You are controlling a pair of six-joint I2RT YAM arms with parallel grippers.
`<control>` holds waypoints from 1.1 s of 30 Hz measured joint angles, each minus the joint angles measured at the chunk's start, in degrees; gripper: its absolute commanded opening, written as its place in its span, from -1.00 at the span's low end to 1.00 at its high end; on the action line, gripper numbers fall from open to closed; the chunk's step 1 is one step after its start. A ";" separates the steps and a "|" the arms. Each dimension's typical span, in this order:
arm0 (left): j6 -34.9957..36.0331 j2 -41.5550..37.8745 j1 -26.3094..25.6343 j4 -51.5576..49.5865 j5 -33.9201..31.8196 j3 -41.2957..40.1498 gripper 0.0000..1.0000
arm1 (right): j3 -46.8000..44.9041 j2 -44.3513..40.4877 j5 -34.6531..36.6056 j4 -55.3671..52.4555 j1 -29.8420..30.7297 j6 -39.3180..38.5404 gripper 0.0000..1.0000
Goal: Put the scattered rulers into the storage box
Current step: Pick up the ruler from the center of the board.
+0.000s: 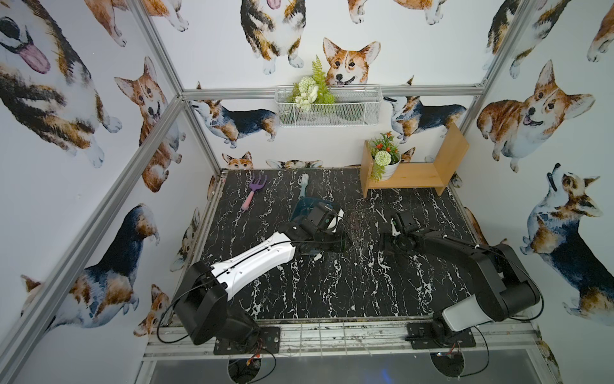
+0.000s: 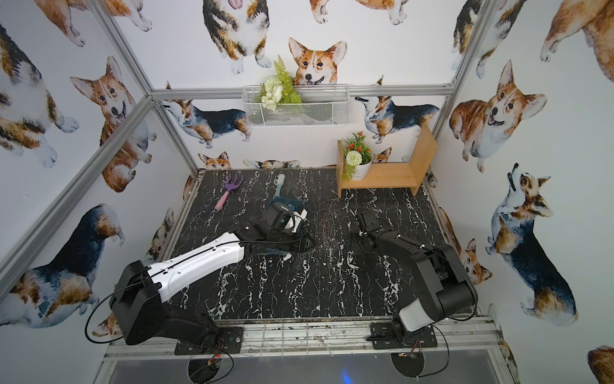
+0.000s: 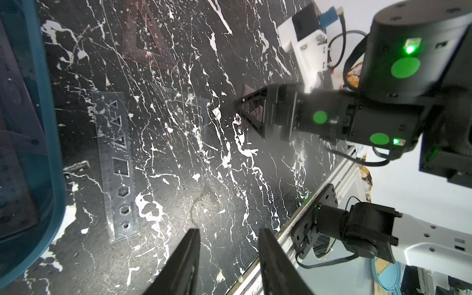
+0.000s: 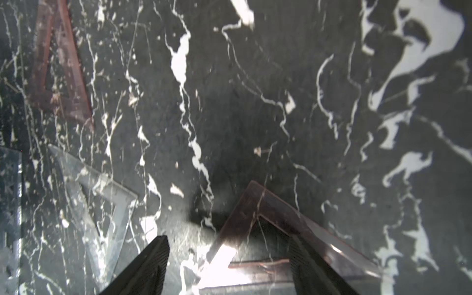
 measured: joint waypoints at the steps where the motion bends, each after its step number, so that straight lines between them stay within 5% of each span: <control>1: 0.00 0.13 0.00 0.00 -0.07 0.00 -0.13 | 1.03 0.98 0.04 -0.26 0.00 -0.04 0.59; 14: 0.00 0.63 0.00 0.17 -0.13 0.00 -0.13 | 4.42 5.01 0.39 0.70 4.35 -1.16 0.57; 33: -0.02 -1.11 -0.02 1.27 -0.15 -1.27 -0.13 | -7.15 -5.88 2.16 3.78 8.94 4.13 0.57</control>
